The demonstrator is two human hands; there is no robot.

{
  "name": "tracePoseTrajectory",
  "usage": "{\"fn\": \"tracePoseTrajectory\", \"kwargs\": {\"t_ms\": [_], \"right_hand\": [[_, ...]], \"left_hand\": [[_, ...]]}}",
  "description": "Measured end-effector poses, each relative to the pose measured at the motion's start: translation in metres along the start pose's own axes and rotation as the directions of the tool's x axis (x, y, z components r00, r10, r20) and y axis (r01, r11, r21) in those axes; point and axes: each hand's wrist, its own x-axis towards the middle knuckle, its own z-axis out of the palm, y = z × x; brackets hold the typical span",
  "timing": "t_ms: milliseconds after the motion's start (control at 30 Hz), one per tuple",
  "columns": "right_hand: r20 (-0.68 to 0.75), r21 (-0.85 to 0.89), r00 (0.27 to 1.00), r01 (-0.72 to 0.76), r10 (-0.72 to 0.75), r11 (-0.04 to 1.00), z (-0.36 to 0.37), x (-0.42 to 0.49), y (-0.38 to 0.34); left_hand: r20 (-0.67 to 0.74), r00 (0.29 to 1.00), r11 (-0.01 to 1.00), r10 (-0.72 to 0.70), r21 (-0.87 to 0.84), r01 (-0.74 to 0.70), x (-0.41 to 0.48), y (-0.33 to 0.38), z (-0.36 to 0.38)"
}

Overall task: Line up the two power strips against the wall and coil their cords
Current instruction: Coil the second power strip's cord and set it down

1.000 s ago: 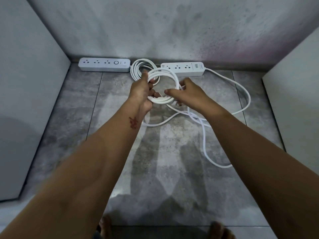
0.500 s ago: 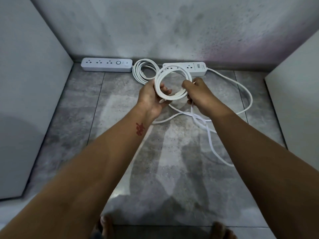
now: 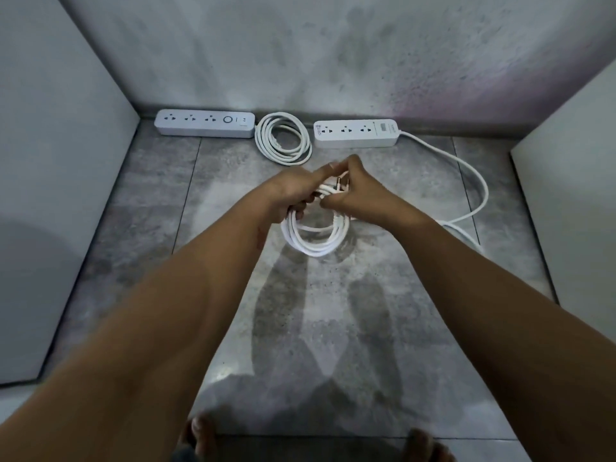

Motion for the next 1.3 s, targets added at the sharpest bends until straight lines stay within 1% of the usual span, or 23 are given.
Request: {"fn": "tracePoseTrajectory", "kwargs": {"t_ms": [67,100,133,200,267,300,400,467,533,667,767,833,933,1033,1067,1100,1133,1167,1200,1233,1267,1300], "right_hand": [[-0.098,0.009,0.995,0.008,-0.007,1.000,-0.001,0.000,0.002],[-0.111,-0.020,0.994,-0.002,0.000,1.000,-0.003,0.000,0.004],[-0.097,-0.057,0.995,-0.029,0.023,0.998,-0.004,0.000,0.007],[-0.031,-0.100,0.996,-0.091,0.089,0.991,-0.006,0.000,0.013],[-0.003,-0.049,0.994,-0.109,0.109,0.993,-0.005,0.000,0.013],[-0.013,-0.001,0.993,-0.114,0.114,0.994,-0.004,0.000,0.012],[-0.062,0.164,0.988,-0.128,0.140,0.978,-0.003,0.001,0.006],[-0.091,0.244,0.984,-0.127,0.153,0.961,-0.003,0.002,0.003],[-0.130,0.259,0.980,-0.113,0.150,0.959,-0.003,0.002,0.000],[-0.175,0.219,0.974,-0.102,0.141,0.971,-0.004,0.005,-0.003],[-0.199,0.237,0.968,-0.105,0.154,0.966,-0.004,0.006,-0.002],[-0.222,0.292,0.959,-0.106,0.175,0.950,-0.004,0.006,-0.001],[-0.224,0.387,0.954,-0.100,0.199,0.917,-0.007,0.006,-0.001],[-0.193,0.316,0.966,-0.104,0.172,0.943,-0.010,0.006,-0.001],[-0.172,0.277,0.972,-0.110,0.162,0.955,-0.012,0.006,0.000],[-0.150,0.238,0.978,-0.108,0.147,0.965,-0.013,0.005,0.001],[-0.127,0.202,0.983,-0.102,0.130,0.974,-0.014,0.004,0.002],[-0.106,0.166,0.988,-0.093,0.112,0.982,-0.015,0.002,0.002],[-0.088,0.127,0.992,-0.084,0.096,0.988,-0.015,0.001,0.002],[-0.068,0.086,0.994,-0.076,0.082,0.993,-0.014,0.001,0.002],[-0.048,0.047,0.997,-0.065,0.067,0.997,-0.011,0.001,0.002],[-0.028,0.008,0.998,-0.048,0.048,0.999,-0.009,0.002,0.001]], "left_hand": [[-0.095,0.995,0.981,-0.019,-0.196,0.000,0.001,0.000,0.000],[-0.144,0.988,0.954,-0.048,-0.300,0.003,0.001,0.002,-0.002],[-0.184,0.980,0.926,-0.070,-0.379,-0.005,0.001,0.004,-0.004],[-0.239,0.968,0.885,-0.082,-0.464,-0.040,0.002,0.008,-0.006],[-0.279,0.955,0.833,-0.098,-0.548,-0.075,0.001,0.009,-0.004],[-0.287,0.950,0.788,-0.120,-0.610,-0.085,0.001,0.009,-0.001],[-0.279,0.939,0.597,-0.202,-0.795,-0.107,0.001,0.009,0.008],[-0.277,0.935,0.501,-0.223,-0.855,-0.134,0.002,0.011,0.013],[-0.275,0.934,0.453,-0.226,-0.879,-0.149,0.001,0.012,0.017],[-0.240,0.942,0.439,-0.235,-0.891,-0.117,-0.002,0.013,0.020],[-0.186,0.948,0.454,-0.257,-0.890,-0.052,-0.002,0.013,0.020],[-0.143,0.951,0.454,-0.275,-0.891,-0.003,-0.003,0.012,0.021],[-0.093,0.947,0.502,-0.306,-0.862,0.077,-0.005,0.007,0.027],[-0.083,0.949,0.574,-0.303,-0.811,0.112,-0.006,0.001,0.029],[-0.107,0.950,0.633,-0.292,-0.767,0.108,-0.002,-0.002,0.027],[-0.164,0.948,0.720,-0.273,-0.688,0.088,0.005,-0.007,0.023],[-0.247,0.942,0.822,-0.226,-0.567,0.048,0.010,-0.009,0.018],[-0.332,0.932,0.902,-0.147,-0.432,-0.011,0.016,-0.012,0.012],[-0.404,0.914,0.954,-0.049,-0.291,-0.077,0.020,-0.012,0.006],[-0.437,0.898,0.976,0.059,-0.165,-0.144,0.021,-0.009,0.002],[-0.421,0.893,0.979,0.160,-0.046,-0.197,0.016,-0.003,-0.001],[-0.371,0.894,0.967,0.252,0.064,-0.246,0.012,0.004,0.000]]}}
